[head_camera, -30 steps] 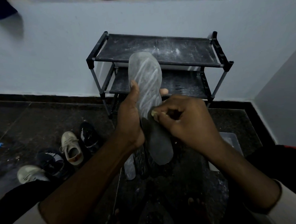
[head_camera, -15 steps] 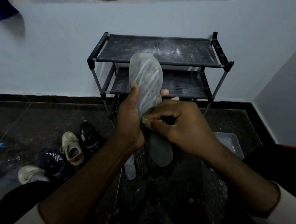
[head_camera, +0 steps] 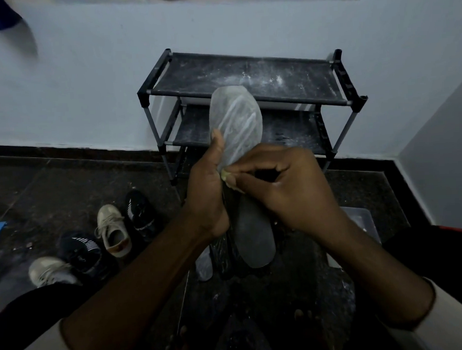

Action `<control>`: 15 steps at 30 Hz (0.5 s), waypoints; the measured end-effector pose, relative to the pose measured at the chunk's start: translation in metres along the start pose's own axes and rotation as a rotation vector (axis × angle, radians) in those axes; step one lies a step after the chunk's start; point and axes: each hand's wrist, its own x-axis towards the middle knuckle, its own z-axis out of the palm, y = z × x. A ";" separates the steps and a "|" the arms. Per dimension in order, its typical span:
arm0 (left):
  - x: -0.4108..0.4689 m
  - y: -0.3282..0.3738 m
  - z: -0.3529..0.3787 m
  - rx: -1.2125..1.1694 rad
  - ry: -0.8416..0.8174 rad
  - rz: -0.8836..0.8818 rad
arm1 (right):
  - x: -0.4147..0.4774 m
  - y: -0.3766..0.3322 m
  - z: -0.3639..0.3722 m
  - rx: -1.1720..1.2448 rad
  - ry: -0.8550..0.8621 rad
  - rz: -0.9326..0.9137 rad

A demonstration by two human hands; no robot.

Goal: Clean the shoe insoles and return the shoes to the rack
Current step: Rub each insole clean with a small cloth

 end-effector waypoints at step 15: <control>0.000 0.004 0.000 -0.038 -0.027 0.002 | -0.004 -0.003 -0.006 -0.076 -0.260 -0.044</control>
